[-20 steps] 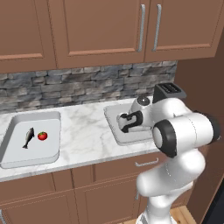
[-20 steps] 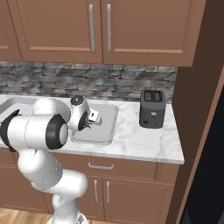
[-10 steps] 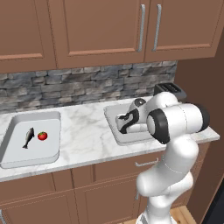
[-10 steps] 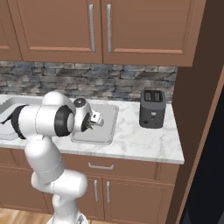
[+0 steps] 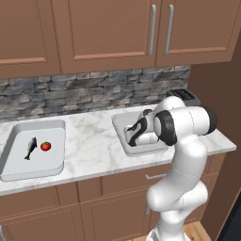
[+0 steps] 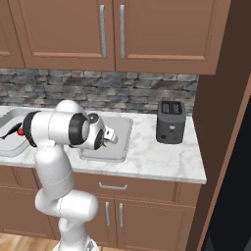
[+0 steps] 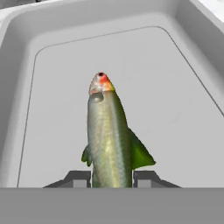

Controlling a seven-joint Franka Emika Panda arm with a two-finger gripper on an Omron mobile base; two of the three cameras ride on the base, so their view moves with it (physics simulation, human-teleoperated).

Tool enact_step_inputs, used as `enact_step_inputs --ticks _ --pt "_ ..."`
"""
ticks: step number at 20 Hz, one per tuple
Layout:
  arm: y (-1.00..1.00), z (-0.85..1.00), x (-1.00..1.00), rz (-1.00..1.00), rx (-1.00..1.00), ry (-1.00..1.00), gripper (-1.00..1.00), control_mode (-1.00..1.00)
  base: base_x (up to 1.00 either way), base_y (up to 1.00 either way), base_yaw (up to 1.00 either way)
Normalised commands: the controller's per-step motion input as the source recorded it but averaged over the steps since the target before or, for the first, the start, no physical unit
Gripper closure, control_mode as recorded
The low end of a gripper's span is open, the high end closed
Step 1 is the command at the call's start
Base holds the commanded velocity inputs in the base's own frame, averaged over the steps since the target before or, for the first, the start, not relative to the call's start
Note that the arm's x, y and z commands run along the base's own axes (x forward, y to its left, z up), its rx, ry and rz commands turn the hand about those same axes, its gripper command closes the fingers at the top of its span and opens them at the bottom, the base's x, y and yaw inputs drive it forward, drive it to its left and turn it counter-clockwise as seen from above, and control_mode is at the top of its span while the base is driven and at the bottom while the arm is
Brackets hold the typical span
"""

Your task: Place one tomato and one fish in each tupperware on the nearby counter, to pack two identical lunches.

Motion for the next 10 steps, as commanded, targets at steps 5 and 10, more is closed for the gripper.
enact_step_inputs --ticks 5,10 --pt "0.0 0.0 0.11 0.0 0.0 -0.01 -1.0 -1.0 0.0 0.0 0.0" --pt "0.0 0.38 -0.07 0.0 0.0 -0.05 -1.0 -1.0 0.0 0.0 0.0"
